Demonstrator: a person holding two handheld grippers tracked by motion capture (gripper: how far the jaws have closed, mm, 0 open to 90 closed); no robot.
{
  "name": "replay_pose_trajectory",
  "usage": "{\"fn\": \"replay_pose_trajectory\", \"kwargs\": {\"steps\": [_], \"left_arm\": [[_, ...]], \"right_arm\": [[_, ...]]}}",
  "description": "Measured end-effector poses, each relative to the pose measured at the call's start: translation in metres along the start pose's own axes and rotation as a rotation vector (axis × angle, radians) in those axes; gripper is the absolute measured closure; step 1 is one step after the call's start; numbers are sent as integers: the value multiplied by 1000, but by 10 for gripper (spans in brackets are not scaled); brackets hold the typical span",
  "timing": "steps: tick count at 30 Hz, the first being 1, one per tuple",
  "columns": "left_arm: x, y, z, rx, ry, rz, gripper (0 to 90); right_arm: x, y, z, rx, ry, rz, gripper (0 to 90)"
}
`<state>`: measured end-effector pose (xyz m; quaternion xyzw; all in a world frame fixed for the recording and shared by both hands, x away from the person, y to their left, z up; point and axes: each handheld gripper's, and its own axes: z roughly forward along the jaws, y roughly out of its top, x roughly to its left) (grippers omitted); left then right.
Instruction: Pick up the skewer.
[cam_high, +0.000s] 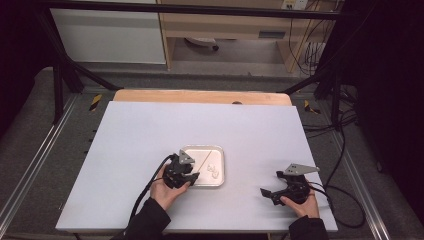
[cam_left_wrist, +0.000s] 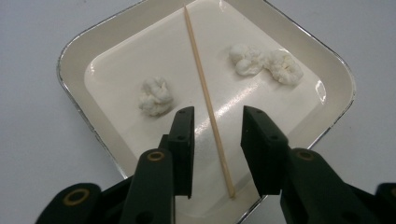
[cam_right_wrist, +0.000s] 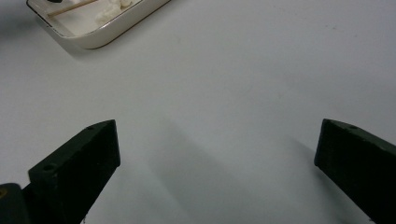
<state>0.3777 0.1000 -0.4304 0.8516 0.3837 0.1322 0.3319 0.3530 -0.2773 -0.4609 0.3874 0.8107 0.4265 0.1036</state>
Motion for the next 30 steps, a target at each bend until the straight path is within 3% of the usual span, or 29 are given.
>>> {"fn": "replay_pose_trajectory", "kwargs": {"steps": [10,25,30], "left_arm": [[-4,0,10,-4,23,-14,775],[-16,-2,15,-1,96,8,867],[-16,-2,15,-6,103,-7,878]], "right_arm": [[0,0,0,0,0,0,7],[0,0,0,0,1,0,7],[0,0,0,0,2,0,7]]}}
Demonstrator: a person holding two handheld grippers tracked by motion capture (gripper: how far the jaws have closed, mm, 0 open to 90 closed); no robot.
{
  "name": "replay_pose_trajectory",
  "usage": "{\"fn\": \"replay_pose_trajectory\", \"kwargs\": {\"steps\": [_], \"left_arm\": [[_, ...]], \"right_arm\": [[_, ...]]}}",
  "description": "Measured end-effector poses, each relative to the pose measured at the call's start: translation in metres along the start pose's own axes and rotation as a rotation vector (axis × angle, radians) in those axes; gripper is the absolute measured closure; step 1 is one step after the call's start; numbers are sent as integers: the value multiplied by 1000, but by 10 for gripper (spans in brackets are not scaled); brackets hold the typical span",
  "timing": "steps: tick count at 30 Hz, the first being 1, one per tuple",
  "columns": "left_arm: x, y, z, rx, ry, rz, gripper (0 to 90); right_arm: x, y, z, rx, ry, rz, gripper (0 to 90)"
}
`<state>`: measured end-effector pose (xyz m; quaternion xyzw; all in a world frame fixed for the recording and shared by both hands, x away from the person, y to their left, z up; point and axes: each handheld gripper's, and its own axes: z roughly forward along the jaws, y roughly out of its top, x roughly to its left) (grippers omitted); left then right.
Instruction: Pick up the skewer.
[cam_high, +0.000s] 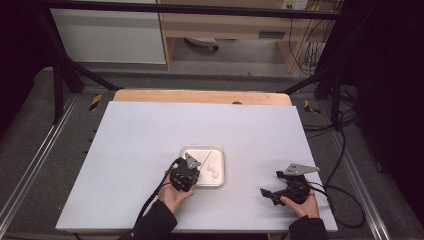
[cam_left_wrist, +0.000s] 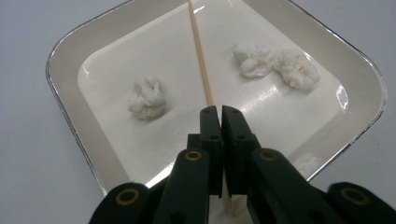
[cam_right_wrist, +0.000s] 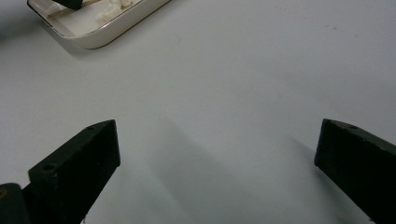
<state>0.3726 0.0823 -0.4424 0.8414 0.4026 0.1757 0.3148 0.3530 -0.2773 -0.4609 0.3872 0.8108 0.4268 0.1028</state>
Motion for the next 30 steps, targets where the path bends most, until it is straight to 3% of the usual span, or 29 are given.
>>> {"fn": "replay_pose_trajectory", "kwargs": {"steps": [19,30], "left_arm": [[11,-6,-7,-94,-41,-53,889],[14,-5,-22,-133,-58,-26,890]], "right_arm": [[0,0,0,0,4,1,7],[2,1,1,-3,6,-4,7]]}}
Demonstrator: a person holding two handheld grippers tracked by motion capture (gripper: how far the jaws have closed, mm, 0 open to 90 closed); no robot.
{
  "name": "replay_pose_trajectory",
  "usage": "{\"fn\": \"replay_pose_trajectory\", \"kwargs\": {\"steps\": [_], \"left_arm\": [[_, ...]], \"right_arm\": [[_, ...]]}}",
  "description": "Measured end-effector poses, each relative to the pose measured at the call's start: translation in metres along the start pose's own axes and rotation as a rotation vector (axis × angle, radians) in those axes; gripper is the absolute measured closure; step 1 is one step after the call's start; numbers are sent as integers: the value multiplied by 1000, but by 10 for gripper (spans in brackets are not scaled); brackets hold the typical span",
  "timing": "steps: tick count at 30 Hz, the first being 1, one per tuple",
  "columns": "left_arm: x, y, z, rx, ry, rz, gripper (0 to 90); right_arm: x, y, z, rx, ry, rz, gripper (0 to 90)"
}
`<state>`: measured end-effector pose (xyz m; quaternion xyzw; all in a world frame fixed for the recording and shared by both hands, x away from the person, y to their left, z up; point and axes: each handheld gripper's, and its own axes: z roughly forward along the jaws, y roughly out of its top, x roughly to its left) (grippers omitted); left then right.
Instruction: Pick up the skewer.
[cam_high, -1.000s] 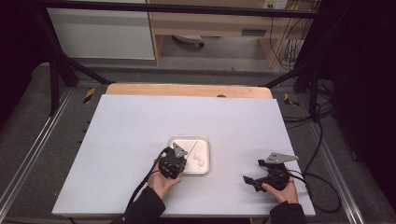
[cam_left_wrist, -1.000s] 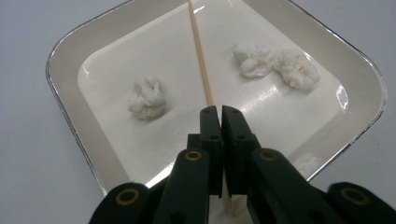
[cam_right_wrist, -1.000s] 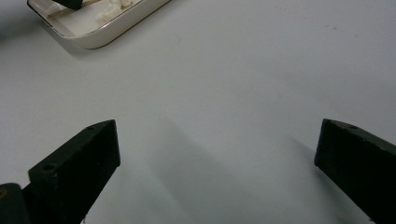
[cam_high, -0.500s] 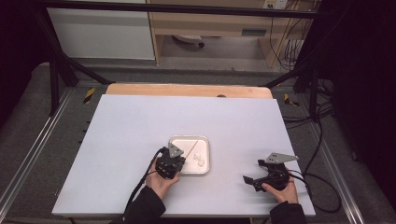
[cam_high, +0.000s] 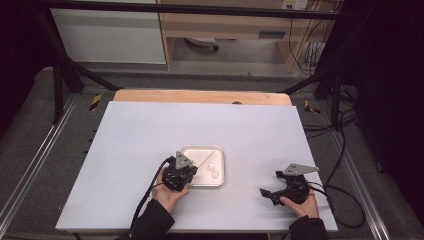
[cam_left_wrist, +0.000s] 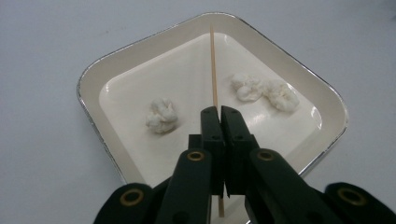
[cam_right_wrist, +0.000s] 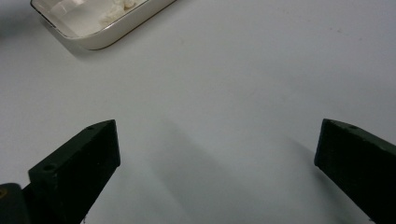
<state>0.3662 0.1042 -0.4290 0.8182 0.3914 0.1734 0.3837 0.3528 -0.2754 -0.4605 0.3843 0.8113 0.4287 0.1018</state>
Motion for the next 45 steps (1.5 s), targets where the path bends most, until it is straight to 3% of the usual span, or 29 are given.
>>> {"fn": "replay_pose_trajectory", "kwargs": {"steps": [12,19,25,27,41,42,45], "left_arm": [[5,2,-13,0,-46,48,889],[9,3,-22,1,-95,82,889],[10,4,-26,8,-118,105,889],[10,4,-26,10,-130,115,889],[4,13,-25,39,-180,182,889],[3,14,-25,42,-184,190,889],[2,17,-25,47,-196,205,889]], "right_arm": [[6,6,0,-20,-19,-39,6],[21,17,6,12,-54,-124,7],[29,26,9,11,-58,-168,7],[34,30,12,16,-58,-205,8],[54,46,19,61,-84,-344,12],[56,48,20,71,-91,-375,13],[61,51,22,85,-95,-411,15]]}}
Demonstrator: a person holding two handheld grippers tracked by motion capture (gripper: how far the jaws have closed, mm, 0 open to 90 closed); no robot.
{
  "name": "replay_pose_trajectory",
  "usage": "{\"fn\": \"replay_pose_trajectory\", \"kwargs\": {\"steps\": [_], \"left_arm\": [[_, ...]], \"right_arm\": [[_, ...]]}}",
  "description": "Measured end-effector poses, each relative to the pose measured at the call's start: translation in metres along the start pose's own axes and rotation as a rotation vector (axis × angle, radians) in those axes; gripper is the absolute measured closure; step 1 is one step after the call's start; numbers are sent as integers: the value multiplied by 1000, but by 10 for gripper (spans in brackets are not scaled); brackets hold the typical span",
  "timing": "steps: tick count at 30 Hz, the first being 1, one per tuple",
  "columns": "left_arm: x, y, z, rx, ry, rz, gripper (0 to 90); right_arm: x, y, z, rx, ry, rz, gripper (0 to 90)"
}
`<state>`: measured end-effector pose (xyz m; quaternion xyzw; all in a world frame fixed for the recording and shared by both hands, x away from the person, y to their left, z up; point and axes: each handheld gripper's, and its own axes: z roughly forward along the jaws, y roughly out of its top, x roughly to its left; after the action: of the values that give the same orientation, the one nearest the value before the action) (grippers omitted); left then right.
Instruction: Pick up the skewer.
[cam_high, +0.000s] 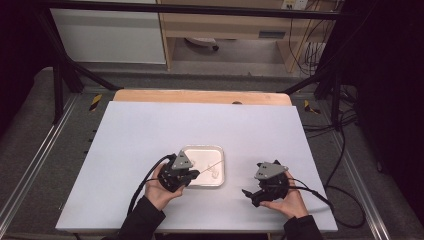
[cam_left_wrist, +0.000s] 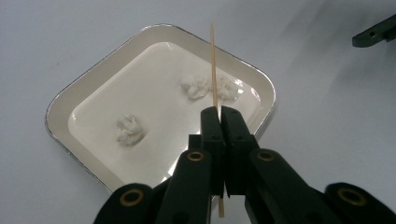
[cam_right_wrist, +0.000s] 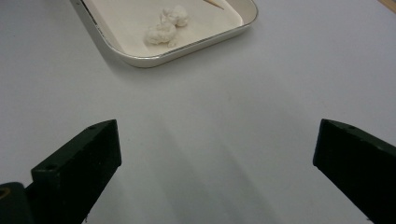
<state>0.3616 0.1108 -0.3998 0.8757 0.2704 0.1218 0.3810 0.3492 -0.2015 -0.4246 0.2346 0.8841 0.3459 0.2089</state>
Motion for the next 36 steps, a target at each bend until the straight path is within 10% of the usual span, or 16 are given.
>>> {"fn": "replay_pose_trajectory", "kwargs": {"steps": [36], "left_arm": [[-40,43,21,56,-119,167,889]], "right_arm": [[19,22,2,35,-45,-336,175]]}}
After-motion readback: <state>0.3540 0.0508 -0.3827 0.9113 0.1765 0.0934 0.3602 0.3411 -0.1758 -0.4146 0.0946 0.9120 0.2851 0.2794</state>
